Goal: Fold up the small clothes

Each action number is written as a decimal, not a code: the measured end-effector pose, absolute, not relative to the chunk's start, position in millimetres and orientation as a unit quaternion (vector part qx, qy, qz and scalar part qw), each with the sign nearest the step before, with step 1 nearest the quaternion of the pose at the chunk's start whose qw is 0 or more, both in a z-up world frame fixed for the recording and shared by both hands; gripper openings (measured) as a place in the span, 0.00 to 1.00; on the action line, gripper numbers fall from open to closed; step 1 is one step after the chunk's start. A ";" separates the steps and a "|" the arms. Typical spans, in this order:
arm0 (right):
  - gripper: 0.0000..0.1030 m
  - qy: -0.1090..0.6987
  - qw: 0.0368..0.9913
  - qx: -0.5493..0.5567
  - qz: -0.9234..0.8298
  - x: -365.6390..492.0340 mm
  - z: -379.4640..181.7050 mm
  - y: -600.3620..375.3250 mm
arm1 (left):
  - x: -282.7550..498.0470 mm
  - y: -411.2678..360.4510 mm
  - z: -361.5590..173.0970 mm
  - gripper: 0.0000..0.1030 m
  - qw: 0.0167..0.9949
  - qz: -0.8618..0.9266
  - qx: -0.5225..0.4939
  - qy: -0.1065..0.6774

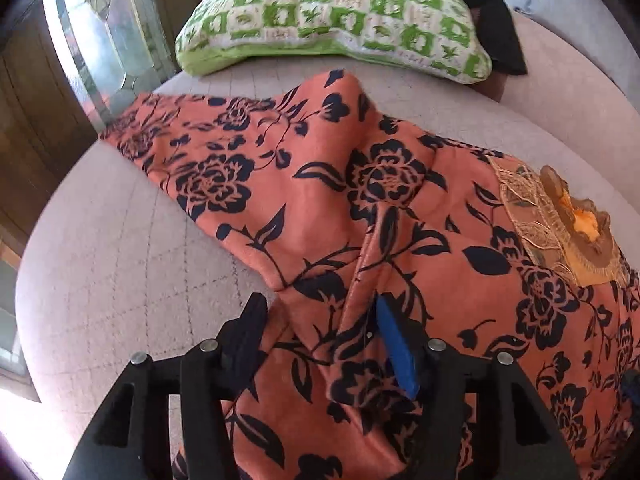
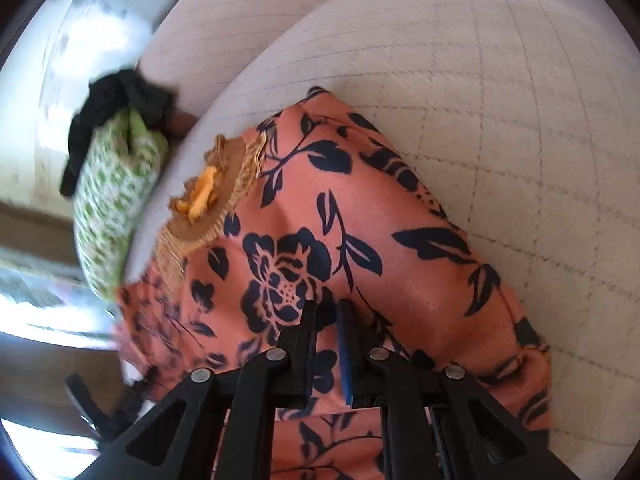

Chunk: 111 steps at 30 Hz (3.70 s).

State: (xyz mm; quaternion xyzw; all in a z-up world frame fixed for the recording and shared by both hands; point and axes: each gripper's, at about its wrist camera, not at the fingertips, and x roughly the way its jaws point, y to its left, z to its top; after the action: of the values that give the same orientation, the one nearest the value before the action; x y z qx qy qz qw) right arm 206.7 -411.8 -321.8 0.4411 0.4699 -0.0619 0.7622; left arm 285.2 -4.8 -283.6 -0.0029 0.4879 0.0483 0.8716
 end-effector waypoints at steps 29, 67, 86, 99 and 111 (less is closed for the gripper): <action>0.75 0.403 0.830 0.377 0.085 223.5 -299.4 -318.6 | 422.0 295.4 -300.3 0.53 0.794 0.104 -0.399 0.446; 0.69 0.254 0.835 0.481 -0.078 159.1 -252.6 -455.0 | 181.8 -144.7 -159.2 0.75 0.864 -0.216 0.155 0.428; 0.67 0.431 0.886 0.172 -0.005 250.5 -260.1 -285.9 | 301.4 -8.2 -267.0 0.75 0.880 0.061 0.044 0.469; 0.20 0.539 0.829 0.111 -0.100 314.2 -286.6 -271.9 | 306.2 -6.7 -256.9 0.16 0.886 -0.001 -0.016 0.464; 0.23 0.477 0.799 0.344 -0.126 138.4 -282.8 -408.3 | 305.6 23.1 -264.9 0.09 0.879 0.028 -0.039 0.474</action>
State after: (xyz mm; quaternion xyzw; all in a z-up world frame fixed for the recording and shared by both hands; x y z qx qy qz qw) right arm 138.4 -408.3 -282.8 0.3445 0.4767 -0.1258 0.7989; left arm 305.6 23.1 -264.9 -0.0392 0.4740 0.0278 0.8792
